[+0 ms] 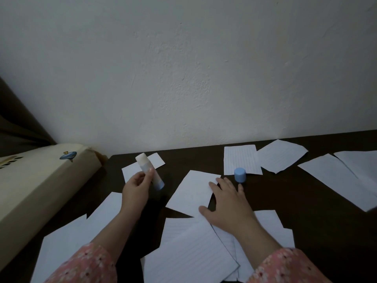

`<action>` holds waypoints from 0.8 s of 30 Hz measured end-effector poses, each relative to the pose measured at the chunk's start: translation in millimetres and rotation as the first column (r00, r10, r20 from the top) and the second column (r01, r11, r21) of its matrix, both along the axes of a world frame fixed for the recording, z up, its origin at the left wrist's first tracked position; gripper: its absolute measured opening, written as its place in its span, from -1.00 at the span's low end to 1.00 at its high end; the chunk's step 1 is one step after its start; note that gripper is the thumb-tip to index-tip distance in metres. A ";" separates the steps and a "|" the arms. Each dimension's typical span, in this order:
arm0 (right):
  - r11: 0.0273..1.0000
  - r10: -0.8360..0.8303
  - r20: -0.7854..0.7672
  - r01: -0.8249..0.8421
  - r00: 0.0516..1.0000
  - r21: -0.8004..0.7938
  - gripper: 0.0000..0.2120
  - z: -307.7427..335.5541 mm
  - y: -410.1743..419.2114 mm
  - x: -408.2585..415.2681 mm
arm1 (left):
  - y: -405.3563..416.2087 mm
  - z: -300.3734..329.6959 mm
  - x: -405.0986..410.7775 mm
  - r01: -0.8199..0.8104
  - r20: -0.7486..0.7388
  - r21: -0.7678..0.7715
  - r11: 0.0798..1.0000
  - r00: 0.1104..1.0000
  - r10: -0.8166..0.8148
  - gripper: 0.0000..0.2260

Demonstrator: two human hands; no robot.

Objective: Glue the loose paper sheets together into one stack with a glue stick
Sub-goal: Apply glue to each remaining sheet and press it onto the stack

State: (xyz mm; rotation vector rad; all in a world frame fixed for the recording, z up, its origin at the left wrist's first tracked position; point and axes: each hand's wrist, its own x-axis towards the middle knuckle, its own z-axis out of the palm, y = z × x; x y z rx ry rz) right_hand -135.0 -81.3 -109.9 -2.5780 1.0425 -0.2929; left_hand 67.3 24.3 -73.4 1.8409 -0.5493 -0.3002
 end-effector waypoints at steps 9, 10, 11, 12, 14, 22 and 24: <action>0.996 -0.087 0.040 0.087 0.995 0.011 -0.24 -0.5 3.6 0.5 | -6.3 -16.9 -15.6 0.019 0.156 0.100 0.995 0.987 -0.035 -0.61; 0.996 -0.093 0.044 0.093 0.995 0.010 -0.24 -0.2 3.9 0.9 | -7.0 -16.6 -15.7 0.017 0.138 0.093 0.996 0.990 -0.030 -0.59; 0.995 -0.097 0.046 0.097 0.994 0.009 -0.24 0.0 4.2 1.0 | -7.6 -16.6 -16.7 0.016 0.126 0.091 0.996 0.992 -0.028 -0.56; 0.995 -0.101 0.045 0.101 0.994 0.008 -0.24 0.4 4.3 1.0 | -7.7 -16.5 -19.4 0.006 0.128 0.082 0.997 0.992 -0.016 -0.50; 0.994 -0.110 0.035 0.111 0.993 -0.008 -0.26 1.9 4.7 0.7 | -5.8 -15.6 -29.1 -0.091 0.169 0.017 0.996 0.982 0.087 -0.32; 0.962 -0.192 0.192 0.223 0.963 -0.157 -0.53 22.1 -12.4 -6.4 | 11.1 -14.0 -62.7 0.153 0.552 0.224 0.963 0.794 -0.254 -0.69; 0.944 -0.259 0.248 0.299 0.934 -0.140 -0.60 25.5 -27.4 -15.5 | 7.7 -14.1 -63.9 0.182 0.504 0.317 0.931 0.799 -0.328 -0.71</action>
